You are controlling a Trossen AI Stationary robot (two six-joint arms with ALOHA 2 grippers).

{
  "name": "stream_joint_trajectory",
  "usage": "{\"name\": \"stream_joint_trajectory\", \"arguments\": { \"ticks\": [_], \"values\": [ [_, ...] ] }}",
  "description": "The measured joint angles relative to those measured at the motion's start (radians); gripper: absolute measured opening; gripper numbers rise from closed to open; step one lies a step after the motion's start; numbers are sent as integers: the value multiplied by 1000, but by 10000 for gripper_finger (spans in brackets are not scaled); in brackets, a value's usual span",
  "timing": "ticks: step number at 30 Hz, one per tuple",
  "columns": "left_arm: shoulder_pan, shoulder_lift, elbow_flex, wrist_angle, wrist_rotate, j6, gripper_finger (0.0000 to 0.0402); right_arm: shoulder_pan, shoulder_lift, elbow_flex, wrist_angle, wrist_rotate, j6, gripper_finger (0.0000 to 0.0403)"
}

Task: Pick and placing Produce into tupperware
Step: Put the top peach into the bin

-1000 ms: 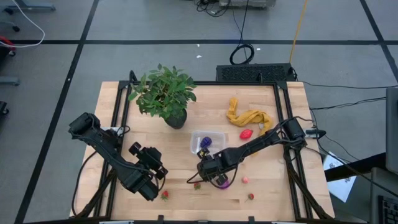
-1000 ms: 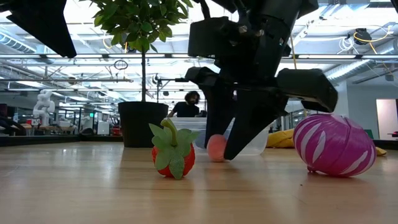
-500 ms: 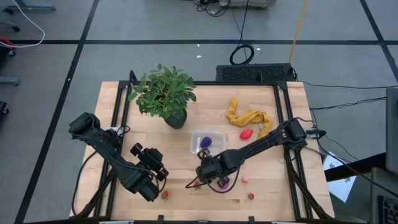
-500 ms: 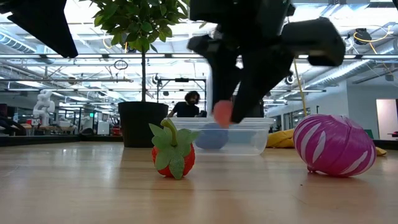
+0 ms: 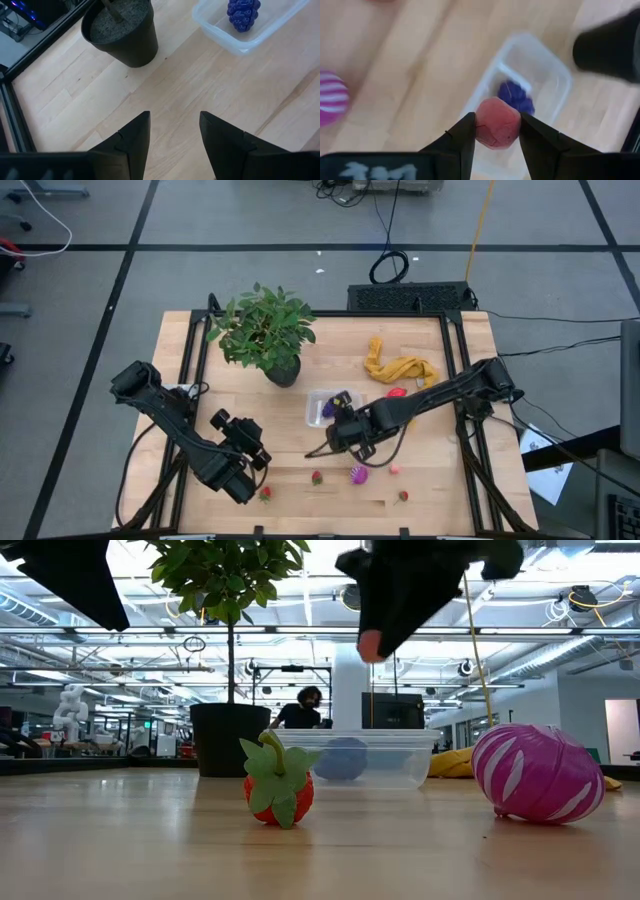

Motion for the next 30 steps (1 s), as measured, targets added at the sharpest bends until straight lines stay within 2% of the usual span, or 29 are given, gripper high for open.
{"name": "stream_joint_trajectory", "arguments": {
  "ticks": [6, 13, 20, 30],
  "values": [
    [0, 0, 0, 0, 0, 0, 177, -74, 2, -72, -3, -49, 17, 140],
    [0, 0, 0, 0, 0, 8, 177, -136, 2, -157, 78, -85, 1, 143],
    [0, 0, 0, 1, 0, 10, 177, -164, 1, -211, 114, -136, 1, 142],
    [0, 0, 0, 4, 0, 9, 177, -165, 1, -236, 168, -137, -3, 142]
  ]
}}
